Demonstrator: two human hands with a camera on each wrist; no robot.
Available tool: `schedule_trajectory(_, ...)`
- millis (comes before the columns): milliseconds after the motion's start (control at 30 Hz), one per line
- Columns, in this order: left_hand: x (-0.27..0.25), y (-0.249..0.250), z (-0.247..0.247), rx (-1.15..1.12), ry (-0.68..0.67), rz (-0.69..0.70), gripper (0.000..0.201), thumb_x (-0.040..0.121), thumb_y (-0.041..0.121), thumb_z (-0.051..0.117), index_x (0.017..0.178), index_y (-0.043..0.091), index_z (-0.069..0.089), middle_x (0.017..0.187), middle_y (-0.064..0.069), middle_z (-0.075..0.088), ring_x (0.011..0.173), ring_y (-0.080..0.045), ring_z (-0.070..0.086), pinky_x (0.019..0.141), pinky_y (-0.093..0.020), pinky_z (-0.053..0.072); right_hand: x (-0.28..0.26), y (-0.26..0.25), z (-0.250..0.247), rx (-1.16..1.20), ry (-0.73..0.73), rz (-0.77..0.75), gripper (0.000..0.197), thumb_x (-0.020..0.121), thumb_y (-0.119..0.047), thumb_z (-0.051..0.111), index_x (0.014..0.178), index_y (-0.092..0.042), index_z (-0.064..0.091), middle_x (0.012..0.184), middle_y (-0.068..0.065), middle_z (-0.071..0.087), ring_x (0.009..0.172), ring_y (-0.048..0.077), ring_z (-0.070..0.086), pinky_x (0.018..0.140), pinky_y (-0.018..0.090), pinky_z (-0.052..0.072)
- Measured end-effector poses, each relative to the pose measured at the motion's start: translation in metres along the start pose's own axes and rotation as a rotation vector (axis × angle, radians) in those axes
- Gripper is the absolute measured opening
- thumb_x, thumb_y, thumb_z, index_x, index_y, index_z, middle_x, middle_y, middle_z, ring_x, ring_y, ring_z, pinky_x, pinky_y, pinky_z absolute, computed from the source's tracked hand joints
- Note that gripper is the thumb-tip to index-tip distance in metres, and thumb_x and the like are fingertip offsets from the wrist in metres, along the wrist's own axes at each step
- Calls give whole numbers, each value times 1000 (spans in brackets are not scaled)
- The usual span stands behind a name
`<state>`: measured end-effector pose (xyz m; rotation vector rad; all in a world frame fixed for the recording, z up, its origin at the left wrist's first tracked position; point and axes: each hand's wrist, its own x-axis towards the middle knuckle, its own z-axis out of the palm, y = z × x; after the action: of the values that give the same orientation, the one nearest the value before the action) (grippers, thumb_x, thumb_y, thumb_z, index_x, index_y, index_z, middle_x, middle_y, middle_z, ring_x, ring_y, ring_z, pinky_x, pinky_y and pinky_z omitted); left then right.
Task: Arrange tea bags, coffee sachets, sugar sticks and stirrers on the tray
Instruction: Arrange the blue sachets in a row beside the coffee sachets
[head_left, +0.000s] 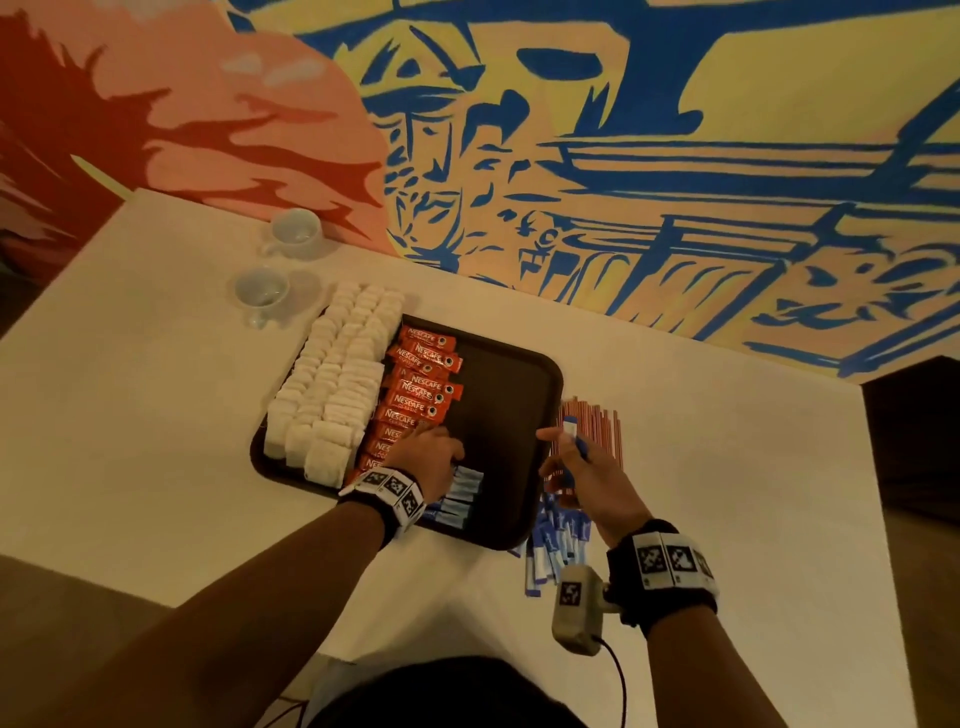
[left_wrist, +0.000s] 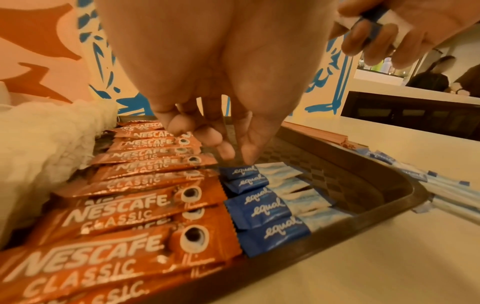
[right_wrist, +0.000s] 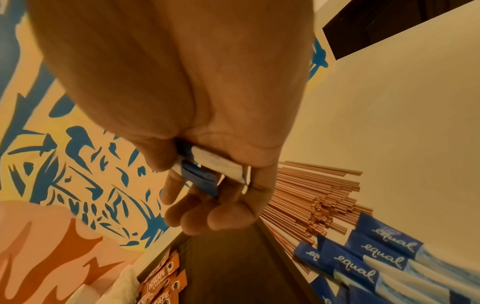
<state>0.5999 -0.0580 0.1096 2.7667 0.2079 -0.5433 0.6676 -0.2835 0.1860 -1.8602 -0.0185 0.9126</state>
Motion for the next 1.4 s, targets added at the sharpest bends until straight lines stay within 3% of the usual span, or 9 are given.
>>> schedule_trajectory(133,-11,-4,-15,-120,106,-21,26,96,27,58,121,29,65,127,5,59,121,-19,51,104,-35,42,-7,-4,10,49,5,13,32,108,-42,36,121,-30,61,94,6,67,83,18,64,77,34,53)
schedule_trajectory(333,-37,-16,-50,-394,254,-35,20,94,26,64,114,30,68,116,10,67,110,-10,59,93,-22,42,-25,-16,33,219,-21,68,31,108,-23,39,121,-18,67,91,7,70,81,21,63,66,31,48)
schedule_trajectory(533,-77,-30,-93,-643,207,42,20,95,28,65,115,33,67,109,22,65,96,8,56,82,-11,44,-44,-32,66,163,-78,-41,29,110,-23,40,126,-20,64,102,4,76,87,18,67,75,33,52)
schedule_trajectory(667,-102,-39,-124,-737,142,147,24,94,31,67,118,36,64,102,19,66,97,7,57,81,-13,39,-55,-48,88,15,-96,-167,28,110,-23,40,122,-21,65,108,1,75,90,16,66,75,32,51)
schedule_trajectory(800,-118,-46,-144,-873,96,209,29,93,32,69,122,32,65,86,17,71,88,3,66,85,-22,48,-61,-59,111,-79,-65,-249,27,109,-21,42,116,-13,66,107,10,72,78,7,60,64,21,47)
schedule_trajectory(933,-136,-50,-150,-977,107,250,21,94,22,68,114,17,69,76,4,72,64,-2,62,63,-14,47,-69,-66,131,-140,-37,-308,26,108,-18,43,113,-4,64,103,22,67,67,-6,54,60,10,43)
schedule_trajectory(1100,-154,-61,-146,-1103,73,223,15,95,19,66,105,12,74,82,-3,76,68,-9,65,65,-20,51,-88,-70,151,-70,-10,-316,28,108,-14,44,121,0,64,91,-1,65,63,-12,57,59,6,42)
schedule_trajectory(1200,-162,-68,-145,-1141,53,221,13,95,18,66,102,12,74,84,-4,76,73,-13,67,72,-30,54,-100,-75,157,13,-20,-295,28,107,-14,46,127,-7,64,90,-10,68,76,-11,64,66,4,45)
schedule_trajectory(1400,-172,-74,-146,-1145,59,226,16,91,2,68,107,1,72,91,-15,75,72,-11,71,68,-21,57,-116,-80,157,148,29,-231,21,105,-23,51,113,-12,67,69,-20,69,62,-11,63,55,5,45)
